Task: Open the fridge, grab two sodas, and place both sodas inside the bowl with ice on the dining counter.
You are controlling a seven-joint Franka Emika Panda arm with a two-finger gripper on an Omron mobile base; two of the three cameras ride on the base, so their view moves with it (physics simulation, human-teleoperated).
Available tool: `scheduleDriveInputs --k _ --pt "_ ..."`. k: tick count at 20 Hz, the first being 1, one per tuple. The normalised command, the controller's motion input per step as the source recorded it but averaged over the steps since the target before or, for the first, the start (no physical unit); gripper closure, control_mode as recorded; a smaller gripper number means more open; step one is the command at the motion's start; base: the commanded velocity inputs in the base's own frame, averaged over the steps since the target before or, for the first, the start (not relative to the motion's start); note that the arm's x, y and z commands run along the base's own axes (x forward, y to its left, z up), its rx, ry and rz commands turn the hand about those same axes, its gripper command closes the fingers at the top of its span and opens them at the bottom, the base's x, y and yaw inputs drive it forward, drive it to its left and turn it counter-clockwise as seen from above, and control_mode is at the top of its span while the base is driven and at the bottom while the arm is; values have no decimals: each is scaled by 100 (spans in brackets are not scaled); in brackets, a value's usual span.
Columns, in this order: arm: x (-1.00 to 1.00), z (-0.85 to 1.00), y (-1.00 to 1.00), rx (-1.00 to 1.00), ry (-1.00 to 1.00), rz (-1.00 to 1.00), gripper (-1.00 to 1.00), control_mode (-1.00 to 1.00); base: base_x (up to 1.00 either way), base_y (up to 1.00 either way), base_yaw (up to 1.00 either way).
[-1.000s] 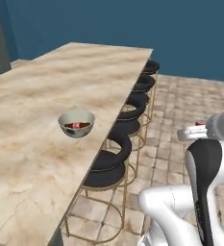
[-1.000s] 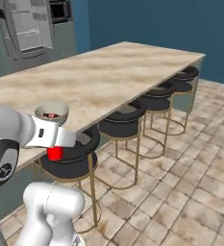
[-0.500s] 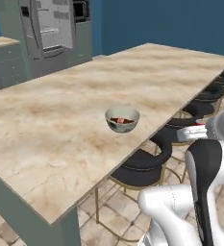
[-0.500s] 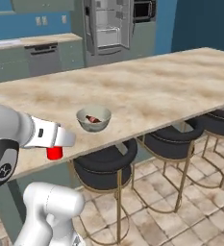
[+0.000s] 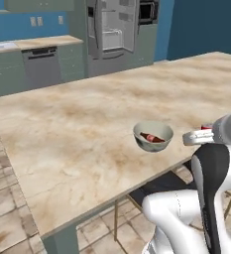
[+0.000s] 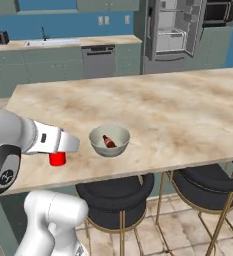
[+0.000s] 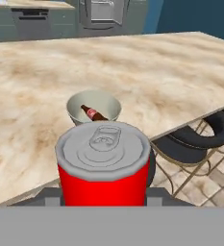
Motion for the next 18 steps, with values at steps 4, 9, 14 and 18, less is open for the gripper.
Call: scheduleDriveInputs --k 4,9,14,18 --pt "0 0 0 0 0 0 100 100 85 -37 44" --pt "60 -10 -17 0 12 18 100 -100 40 -11 14" --pt "100 -18 -9 -1 30 23 100 -100 0 0 0" --pt "100 -25 0 -10 40 15 100 -100 0 0 0"
